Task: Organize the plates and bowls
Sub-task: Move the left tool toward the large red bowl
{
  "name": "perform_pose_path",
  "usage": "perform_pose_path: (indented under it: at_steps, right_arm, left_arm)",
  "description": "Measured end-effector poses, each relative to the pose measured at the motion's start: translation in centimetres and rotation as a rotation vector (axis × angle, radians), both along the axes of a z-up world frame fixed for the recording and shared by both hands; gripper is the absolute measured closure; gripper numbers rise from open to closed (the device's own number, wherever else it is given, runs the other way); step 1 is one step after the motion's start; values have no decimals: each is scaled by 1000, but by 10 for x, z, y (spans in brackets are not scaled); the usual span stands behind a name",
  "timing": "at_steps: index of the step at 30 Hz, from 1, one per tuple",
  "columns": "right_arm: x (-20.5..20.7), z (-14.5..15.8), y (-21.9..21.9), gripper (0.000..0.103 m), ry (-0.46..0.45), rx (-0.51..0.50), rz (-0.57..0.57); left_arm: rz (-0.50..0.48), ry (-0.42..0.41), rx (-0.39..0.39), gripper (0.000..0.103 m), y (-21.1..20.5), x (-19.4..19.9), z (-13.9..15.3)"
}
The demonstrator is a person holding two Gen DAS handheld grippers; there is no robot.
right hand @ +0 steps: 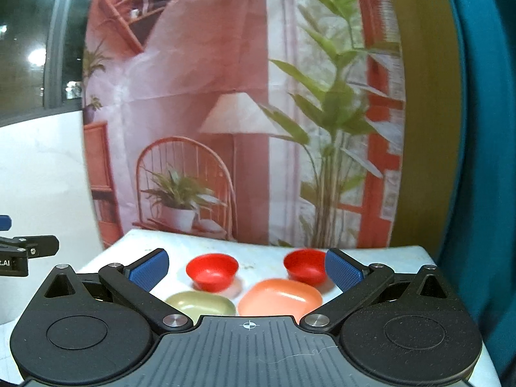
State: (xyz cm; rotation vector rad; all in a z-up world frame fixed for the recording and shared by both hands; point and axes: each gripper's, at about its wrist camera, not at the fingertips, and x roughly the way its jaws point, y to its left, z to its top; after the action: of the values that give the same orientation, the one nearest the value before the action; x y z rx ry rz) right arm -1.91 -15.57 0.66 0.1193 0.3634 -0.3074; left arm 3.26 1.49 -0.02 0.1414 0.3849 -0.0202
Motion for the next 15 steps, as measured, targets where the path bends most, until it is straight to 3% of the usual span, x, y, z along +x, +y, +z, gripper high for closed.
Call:
perform_pose_path:
  at_steps: [6,12,15]
  right_arm:
    - [31,-11,-14,0,-16,-19,11]
    - [72,-40,-17,0,50,45,65]
    - [91,-60,-14,0,103,49,22]
  left_arm:
    - [37,-6,-92,0,16,28,-16]
    - [55,3,-25,0,14,50,-41]
    - [69,51,-42,0,22,60,-57]
